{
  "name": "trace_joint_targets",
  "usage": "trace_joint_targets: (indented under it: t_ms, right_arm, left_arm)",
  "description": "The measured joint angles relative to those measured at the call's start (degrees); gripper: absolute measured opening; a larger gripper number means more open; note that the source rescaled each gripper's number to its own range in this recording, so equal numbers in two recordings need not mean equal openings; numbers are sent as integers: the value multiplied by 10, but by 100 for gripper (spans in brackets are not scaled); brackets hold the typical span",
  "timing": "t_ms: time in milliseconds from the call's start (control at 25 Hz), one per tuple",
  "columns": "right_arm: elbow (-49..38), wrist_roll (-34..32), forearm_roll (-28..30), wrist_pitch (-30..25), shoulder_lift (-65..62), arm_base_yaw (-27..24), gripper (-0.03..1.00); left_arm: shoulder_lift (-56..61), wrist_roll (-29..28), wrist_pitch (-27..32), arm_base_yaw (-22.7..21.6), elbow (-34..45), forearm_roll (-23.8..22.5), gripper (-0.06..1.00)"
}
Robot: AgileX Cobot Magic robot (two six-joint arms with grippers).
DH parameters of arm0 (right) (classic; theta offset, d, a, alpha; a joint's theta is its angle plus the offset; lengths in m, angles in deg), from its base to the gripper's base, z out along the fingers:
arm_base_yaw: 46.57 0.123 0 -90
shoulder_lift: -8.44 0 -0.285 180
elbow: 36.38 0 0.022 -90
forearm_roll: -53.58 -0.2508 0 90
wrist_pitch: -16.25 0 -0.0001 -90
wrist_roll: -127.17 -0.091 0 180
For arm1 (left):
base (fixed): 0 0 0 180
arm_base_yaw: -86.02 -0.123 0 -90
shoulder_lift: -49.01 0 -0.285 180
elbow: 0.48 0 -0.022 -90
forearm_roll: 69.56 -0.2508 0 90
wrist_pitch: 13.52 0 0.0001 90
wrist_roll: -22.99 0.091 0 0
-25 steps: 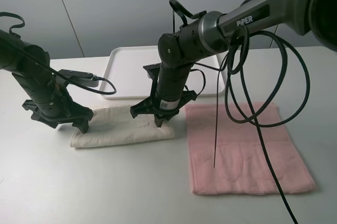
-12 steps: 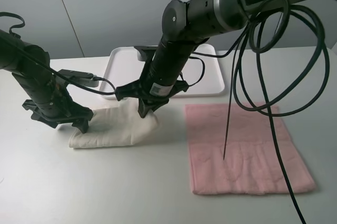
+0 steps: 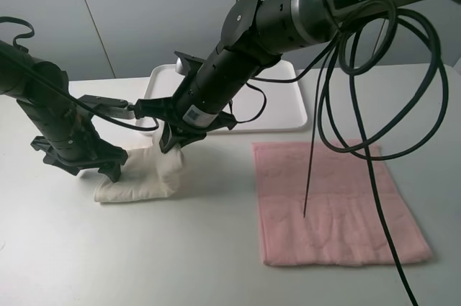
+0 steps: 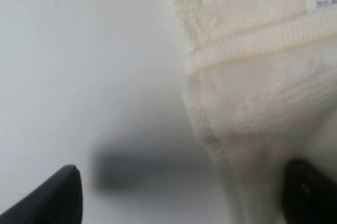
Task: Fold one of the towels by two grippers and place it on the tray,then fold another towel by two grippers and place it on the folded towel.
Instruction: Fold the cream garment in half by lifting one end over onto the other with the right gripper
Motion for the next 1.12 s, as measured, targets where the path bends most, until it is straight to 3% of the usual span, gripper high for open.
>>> trace_joint_targets:
  t_ms: [360,680,1120]
  right_arm:
    - [0,135,-210,3,63,0,7]
    - [-3,220,-313,4,79,0,7]
    - [-3,246,-340,3,79,1,7]
  left_arm:
    - [0,0,0,0,1,1,98]
    - [0,0,0,0,1,4,98]
    - [3,41,32,-2,-9,38,98]
